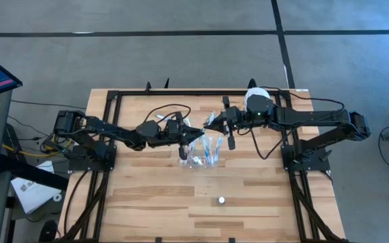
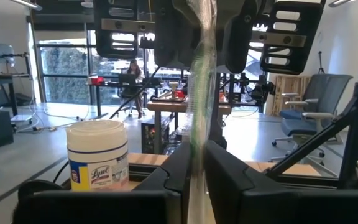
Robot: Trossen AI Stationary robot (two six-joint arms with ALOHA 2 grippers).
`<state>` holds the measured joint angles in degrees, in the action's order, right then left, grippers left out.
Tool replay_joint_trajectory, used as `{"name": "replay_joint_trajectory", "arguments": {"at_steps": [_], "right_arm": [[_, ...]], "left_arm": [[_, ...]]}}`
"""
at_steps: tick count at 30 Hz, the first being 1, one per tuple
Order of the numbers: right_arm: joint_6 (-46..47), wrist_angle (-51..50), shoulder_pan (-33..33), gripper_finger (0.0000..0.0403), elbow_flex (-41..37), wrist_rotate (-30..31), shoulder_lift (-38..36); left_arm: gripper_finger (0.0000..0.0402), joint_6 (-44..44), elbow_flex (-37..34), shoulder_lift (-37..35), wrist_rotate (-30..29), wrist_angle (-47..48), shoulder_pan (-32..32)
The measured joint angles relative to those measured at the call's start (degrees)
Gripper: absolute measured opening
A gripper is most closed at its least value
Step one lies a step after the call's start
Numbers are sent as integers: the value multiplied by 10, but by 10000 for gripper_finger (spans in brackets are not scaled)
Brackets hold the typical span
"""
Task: Pick & Place toothbrushing station
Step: Put the left green toothbrush into the transparent organizer
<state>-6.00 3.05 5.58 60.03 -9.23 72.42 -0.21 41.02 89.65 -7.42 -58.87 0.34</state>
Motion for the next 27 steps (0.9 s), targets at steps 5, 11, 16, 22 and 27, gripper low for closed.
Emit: {"name": "replay_joint_trajectory", "arguments": {"at_steps": [5, 11, 16, 22, 27], "right_arm": [[0, -1, 0, 8, 0, 1, 0], [0, -22, 0, 8, 0, 1, 0], [9, -28, 0, 8, 0, 1, 0], [20, -52, 2, 8, 0, 2, -4], [29, -62, 2, 8, 0, 2, -10]], "left_arm": [[64, 0, 0, 0, -14, 0, 0], [86, 0, -3, -1, -16, 0, 0], [90, 2, -20, -14, -16, 3, 0], [90, 2, -59, -69, -16, 0, -3], [90, 0, -95, -112, -16, 0, -8]]}}
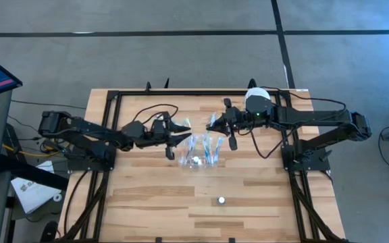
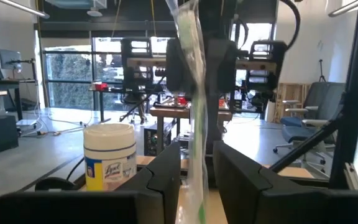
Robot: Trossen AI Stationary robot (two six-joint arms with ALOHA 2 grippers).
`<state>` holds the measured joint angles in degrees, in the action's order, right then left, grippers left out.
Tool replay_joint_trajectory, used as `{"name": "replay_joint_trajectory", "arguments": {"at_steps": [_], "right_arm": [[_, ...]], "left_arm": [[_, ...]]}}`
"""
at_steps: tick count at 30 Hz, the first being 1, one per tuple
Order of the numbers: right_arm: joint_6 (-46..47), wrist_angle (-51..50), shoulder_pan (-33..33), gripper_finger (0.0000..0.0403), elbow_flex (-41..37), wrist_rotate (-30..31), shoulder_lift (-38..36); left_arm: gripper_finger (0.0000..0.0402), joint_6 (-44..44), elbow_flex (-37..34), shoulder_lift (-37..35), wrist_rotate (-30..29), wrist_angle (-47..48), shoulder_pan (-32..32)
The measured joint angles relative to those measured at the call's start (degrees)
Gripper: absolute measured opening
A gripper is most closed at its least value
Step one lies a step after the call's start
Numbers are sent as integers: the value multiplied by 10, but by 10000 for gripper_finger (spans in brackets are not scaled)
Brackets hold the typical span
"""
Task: Pick & Place toothbrushing station
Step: Put the left green toothbrush into the transparent organizer
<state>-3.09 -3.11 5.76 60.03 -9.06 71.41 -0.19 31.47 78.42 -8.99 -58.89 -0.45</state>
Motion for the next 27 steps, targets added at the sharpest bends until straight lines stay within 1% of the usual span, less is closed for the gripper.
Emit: {"name": "replay_joint_trajectory", "arguments": {"at_steps": [8, 16, 20, 23, 27], "right_arm": [[16, -41, -3, 8, 0, 0, -1], [16, -54, -28, 8, 0, -1, -6], [16, -79, -42, 8, 0, 1, -5], [17, -72, -49, 8, -6, 2, -6], [25, -59, -51, 8, -32, 2, -7]], "left_arm": [[90, -1, -13, -16, 0, 1, 0], [90, -1, -13, -16, 0, 2, 0], [90, -1, -13, -16, 0, 2, 0], [90, -1, -13, -16, 0, 2, 0], [90, -1, -13, -16, 0, 2, 0]]}}
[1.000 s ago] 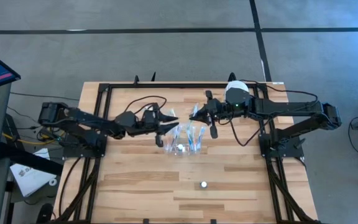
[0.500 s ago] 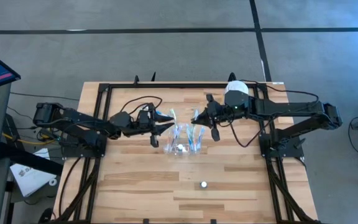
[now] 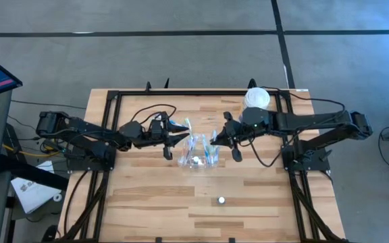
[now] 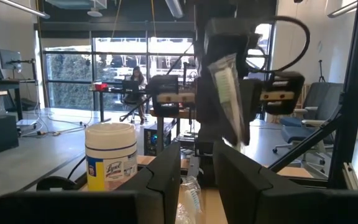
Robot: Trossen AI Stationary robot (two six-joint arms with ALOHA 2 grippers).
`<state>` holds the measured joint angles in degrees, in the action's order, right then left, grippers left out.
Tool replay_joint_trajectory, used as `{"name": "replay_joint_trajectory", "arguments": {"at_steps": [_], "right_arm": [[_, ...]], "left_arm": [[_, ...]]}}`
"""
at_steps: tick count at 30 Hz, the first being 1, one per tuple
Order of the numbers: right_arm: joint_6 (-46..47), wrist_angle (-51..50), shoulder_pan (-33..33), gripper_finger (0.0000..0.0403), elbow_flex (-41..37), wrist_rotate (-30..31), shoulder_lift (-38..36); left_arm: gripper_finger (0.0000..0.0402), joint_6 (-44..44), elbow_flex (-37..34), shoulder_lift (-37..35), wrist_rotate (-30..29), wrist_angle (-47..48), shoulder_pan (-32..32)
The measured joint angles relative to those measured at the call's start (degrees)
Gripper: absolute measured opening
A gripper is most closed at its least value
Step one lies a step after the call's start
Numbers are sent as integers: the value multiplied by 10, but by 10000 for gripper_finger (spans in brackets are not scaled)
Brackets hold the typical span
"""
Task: Pick & Place toothbrushing station
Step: Put the left green toothbrush into the transparent organizer
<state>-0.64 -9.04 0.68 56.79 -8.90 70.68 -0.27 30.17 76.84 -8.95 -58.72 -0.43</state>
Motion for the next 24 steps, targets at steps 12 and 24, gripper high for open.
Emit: {"name": "replay_joint_trajectory", "arguments": {"at_steps": [12, 24], "right_arm": [[13, 52, 0, 8, -59, 0, -6], [26, 130, 0, 8, -130, 0, -6]], "left_arm": [[90, 0, 0, 0, 0, 2, 0], [90, 0, 0, 0, 0, 2, 0]]}}
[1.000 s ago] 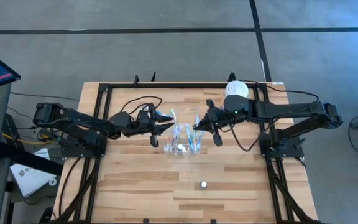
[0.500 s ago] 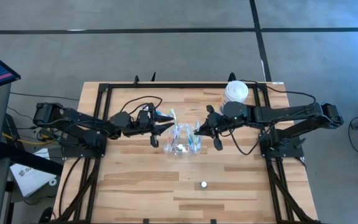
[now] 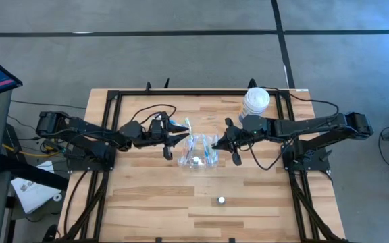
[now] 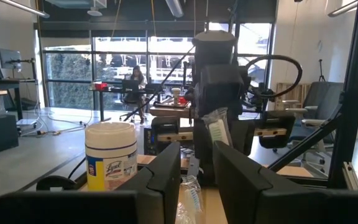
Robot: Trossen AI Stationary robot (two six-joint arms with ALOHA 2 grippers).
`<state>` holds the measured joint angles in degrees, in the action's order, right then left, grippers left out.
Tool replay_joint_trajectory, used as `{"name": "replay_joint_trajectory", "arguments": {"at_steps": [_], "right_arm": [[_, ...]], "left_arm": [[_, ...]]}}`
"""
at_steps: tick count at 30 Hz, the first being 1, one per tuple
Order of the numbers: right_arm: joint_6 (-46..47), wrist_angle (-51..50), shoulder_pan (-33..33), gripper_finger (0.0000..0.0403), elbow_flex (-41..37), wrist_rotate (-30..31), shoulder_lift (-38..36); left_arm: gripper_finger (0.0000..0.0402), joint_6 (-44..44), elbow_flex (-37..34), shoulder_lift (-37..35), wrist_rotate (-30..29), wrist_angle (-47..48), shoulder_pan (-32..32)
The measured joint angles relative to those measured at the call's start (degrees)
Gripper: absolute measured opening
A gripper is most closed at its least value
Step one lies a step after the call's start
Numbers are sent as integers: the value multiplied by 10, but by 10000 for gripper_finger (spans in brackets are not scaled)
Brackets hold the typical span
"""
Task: Pick & Place toothbrushing station
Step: Put the left green toothbrush into the transparent organizer
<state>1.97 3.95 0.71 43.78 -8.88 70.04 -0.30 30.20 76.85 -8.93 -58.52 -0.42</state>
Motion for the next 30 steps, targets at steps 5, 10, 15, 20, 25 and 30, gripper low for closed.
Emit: {"name": "replay_joint_trajectory", "arguments": {"at_steps": [5, 10, 15, 20, 25, 30], "right_arm": [[-2, -2, 2, 8, -7, 14, 0], [7, 42, 2, 8, -41, 15, 0], [19, 80, 3, 8, -75, 15, 0], [25, 103, 3, 8, -95, 15, 0], [26, 133, 3, 8, -112, 19, 6], [32, 154, 3, 8, -132, 19, 5]], "left_arm": [[90, 0, 0, 0, 0, 0, 0], [90, 0, 0, 0, 0, 0, 0], [90, 0, 0, 0, 0, 0, 0], [90, 0, 0, 0, 0, 0, 0], [90, 0, 0, 0, 0, 0, 0], [90, 0, 0, 0, 0, 0, 0]]}}
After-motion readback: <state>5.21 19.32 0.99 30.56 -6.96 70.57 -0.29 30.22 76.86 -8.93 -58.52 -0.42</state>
